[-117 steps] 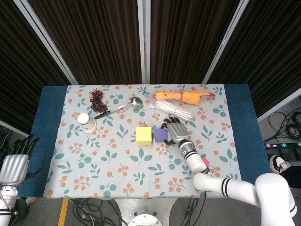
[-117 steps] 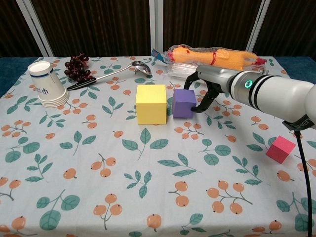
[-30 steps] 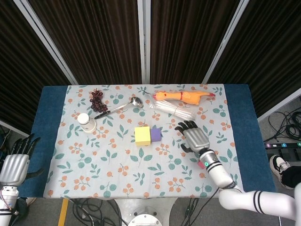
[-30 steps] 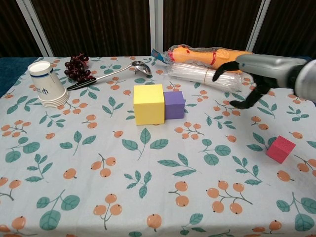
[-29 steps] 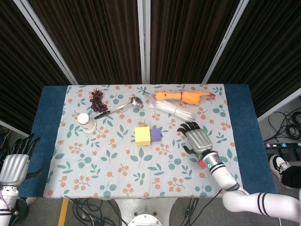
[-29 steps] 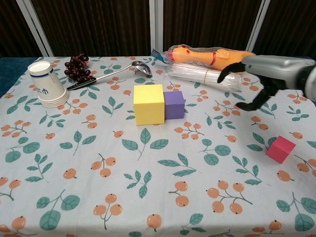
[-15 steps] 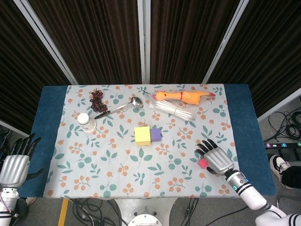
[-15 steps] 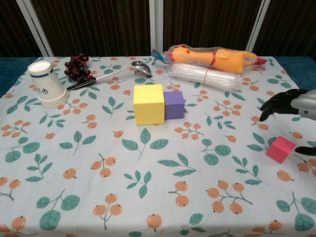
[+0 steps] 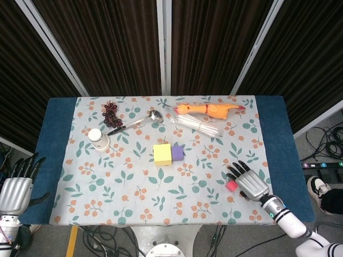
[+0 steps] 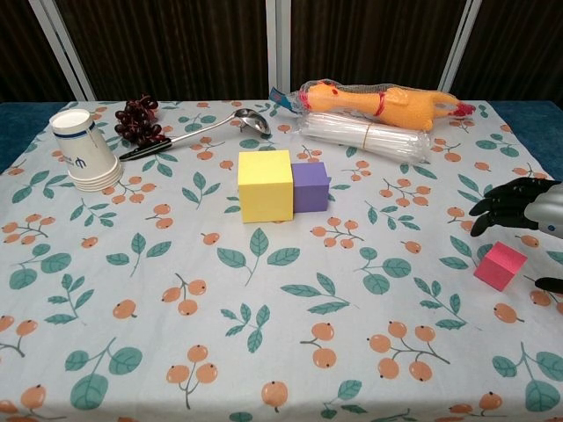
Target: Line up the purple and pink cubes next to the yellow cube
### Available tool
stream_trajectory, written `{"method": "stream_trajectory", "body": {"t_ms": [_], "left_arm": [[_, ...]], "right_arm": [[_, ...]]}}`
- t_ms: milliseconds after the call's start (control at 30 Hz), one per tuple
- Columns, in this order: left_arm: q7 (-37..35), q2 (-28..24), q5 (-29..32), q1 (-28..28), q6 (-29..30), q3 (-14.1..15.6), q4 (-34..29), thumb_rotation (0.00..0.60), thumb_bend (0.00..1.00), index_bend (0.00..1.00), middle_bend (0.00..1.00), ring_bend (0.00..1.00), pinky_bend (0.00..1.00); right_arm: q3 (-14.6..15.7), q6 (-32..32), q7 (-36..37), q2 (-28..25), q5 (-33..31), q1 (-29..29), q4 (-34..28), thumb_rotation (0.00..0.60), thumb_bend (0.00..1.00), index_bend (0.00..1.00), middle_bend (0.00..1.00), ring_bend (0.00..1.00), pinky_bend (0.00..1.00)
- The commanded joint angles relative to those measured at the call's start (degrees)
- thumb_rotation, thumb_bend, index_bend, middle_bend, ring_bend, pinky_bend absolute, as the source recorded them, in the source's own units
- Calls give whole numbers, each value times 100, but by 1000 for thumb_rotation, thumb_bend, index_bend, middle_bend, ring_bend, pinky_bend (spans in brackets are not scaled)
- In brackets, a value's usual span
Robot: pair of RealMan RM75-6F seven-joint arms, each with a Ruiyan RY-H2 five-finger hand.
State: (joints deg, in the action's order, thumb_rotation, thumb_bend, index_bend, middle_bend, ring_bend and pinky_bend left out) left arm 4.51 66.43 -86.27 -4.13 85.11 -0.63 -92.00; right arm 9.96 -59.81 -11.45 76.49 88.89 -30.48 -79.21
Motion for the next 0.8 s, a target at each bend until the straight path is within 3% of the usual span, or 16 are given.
{"method": "stream_trajectory", "body": {"t_ms": [33,367,533,800], "left_arm": [[3,5,28,0,-29,2,6,600,0,146,125,101,86],[-53,57,60,6,-66,2,80,600,0,146,125,101,86],[-80,73,74,12,-73,0,108,600,0,146,125,101,86],[-113,116,35,4,-69,1,147,600,0,146,125,101,85]], "right_arm": [[-50,-26,112,123,90,30,146,600,180,260,108,0,0],[-211,-127,310,370,193,124,370,600,257,422,152,0,0],[-388,-142,363,492,63,158,359,600,295,587,196,0,0],[-1307,449,235,546,-1084,-203,-266,600,292,600,189,0,0]]}}
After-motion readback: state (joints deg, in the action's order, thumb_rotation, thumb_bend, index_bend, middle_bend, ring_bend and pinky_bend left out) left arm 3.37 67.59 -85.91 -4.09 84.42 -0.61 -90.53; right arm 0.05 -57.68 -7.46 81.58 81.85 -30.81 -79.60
